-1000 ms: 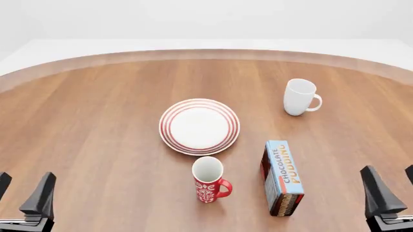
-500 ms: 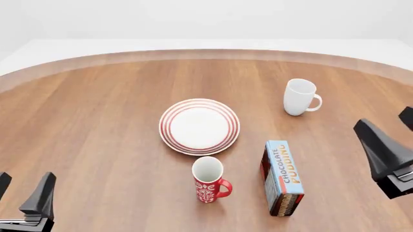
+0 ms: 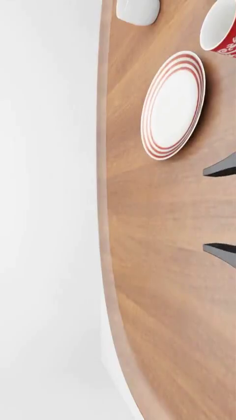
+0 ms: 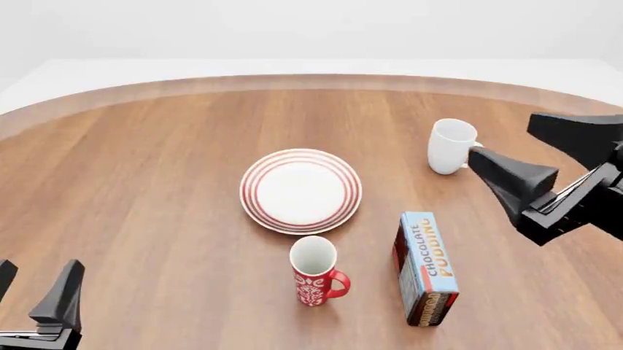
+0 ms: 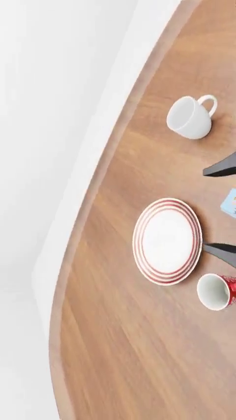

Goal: Pick up the red mug and put it on the plate

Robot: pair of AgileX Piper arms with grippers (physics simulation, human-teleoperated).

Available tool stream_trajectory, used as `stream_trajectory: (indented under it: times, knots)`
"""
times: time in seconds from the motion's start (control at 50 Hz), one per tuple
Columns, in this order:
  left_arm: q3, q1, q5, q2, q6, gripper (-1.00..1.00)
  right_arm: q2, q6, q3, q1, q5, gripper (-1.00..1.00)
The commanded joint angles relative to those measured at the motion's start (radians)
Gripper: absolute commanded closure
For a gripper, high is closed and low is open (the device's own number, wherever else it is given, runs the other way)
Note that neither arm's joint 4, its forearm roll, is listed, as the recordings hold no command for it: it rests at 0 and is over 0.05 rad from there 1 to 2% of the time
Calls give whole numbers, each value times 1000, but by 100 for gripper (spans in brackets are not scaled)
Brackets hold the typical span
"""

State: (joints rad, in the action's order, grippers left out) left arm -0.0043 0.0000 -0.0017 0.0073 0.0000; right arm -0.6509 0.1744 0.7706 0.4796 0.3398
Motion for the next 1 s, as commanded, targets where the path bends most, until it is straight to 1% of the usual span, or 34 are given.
stream_trajectory:
  times: [0.02,0.04,0.14,0.16,0.22,0.3,0.42,0.54,0.78,0.9,1.0]
  knots:
    - [0,0,0,0,0,-100,-123,7,97,14,99,-100]
    - [0,0,0,0,0,-100,-133,18,93,22,108,-100]
    - [0,0,0,0,0,-100,-149,13,102,30,131,-100]
    - [0,0,0,0,0,-100,-160,1,114,38,151,-100]
    - [0,0,0,0,0,-100,-171,-8,122,46,177,-100]
    - [0,0,0,0,0,-100,-188,-9,121,71,204,-100]
    - [0,0,0,0,0,-100,-204,-20,115,87,217,-100]
    - [0,0,0,0,0,-100,-237,-24,145,108,241,-100]
    - [0,0,0,0,0,-100,-268,-34,124,143,248,-100]
    - [0,0,0,0,0,-100,-282,-55,85,172,241,-100]
    - [0,0,0,0,0,-100,-292,-59,80,187,246,-100]
